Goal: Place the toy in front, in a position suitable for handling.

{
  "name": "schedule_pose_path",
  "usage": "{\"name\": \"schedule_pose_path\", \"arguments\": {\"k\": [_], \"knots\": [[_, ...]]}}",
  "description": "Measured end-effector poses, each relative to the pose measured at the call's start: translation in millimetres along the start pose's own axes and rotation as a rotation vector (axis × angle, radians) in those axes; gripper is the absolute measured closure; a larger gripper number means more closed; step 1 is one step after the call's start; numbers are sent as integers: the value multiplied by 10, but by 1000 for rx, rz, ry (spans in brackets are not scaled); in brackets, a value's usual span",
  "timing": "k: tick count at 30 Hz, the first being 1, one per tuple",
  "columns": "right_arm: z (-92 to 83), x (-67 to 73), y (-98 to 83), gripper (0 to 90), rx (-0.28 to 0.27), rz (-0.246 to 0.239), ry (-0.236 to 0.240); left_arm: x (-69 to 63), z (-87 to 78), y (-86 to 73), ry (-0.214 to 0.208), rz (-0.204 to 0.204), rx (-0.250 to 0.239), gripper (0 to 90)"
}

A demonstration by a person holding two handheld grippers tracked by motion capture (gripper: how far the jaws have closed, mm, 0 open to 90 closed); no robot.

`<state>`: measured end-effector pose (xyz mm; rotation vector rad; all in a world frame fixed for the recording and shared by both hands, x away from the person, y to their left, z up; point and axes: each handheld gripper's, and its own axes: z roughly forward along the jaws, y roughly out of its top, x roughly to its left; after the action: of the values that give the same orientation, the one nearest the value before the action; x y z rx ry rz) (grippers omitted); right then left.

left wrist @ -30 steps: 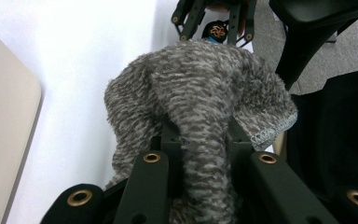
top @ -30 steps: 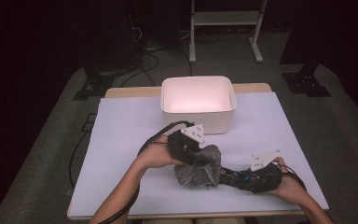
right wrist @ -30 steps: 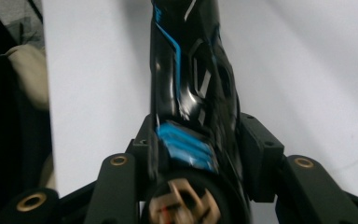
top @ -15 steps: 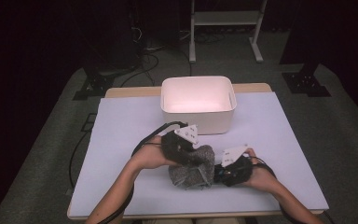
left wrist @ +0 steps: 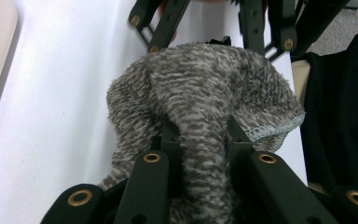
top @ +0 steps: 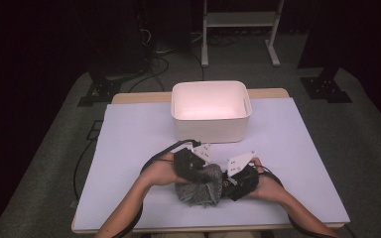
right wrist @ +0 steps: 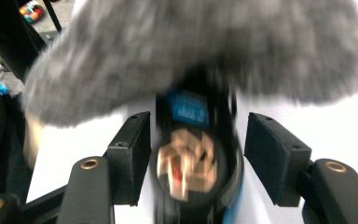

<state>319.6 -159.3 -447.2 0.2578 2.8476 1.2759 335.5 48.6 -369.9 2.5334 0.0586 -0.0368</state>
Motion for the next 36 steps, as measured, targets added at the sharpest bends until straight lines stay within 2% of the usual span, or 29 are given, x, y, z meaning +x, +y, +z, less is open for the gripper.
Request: {"name": "schedule_pose_path", "arguments": {"k": [2,4,6,9,11,15,18,23,27,36], "knots": [[-62,22,-87,492,0,5,-28,-4,4,5,2,2,0,756],[-106,34,-146,590,-12,21,-34,-9,18,31,2,6,-5,756],[-118,47,-153,630,-20,22,-35,-23,45,94,1,21,-8,756],[-91,80,-114,632,-21,-13,-61,-59,117,237,-17,63,-6,757],[-76,92,-104,630,-23,-14,-62,-82,188,333,-25,82,-4,758],[-71,105,-126,631,-44,-13,-65,-97,299,473,-38,99,-1,757],[-80,104,-149,636,-53,-1,-58,-97,328,492,-37,106,12,757],[-94,95,-172,644,-49,-9,-67,-85,246,405,-27,89,13,760],[-105,95,-170,649,-37,-5,-71,-79,115,244,3,74,28,760],[-106,85,-161,649,-27,-8,-68,-61,-186,-213,38,-17,-8,758]]}}
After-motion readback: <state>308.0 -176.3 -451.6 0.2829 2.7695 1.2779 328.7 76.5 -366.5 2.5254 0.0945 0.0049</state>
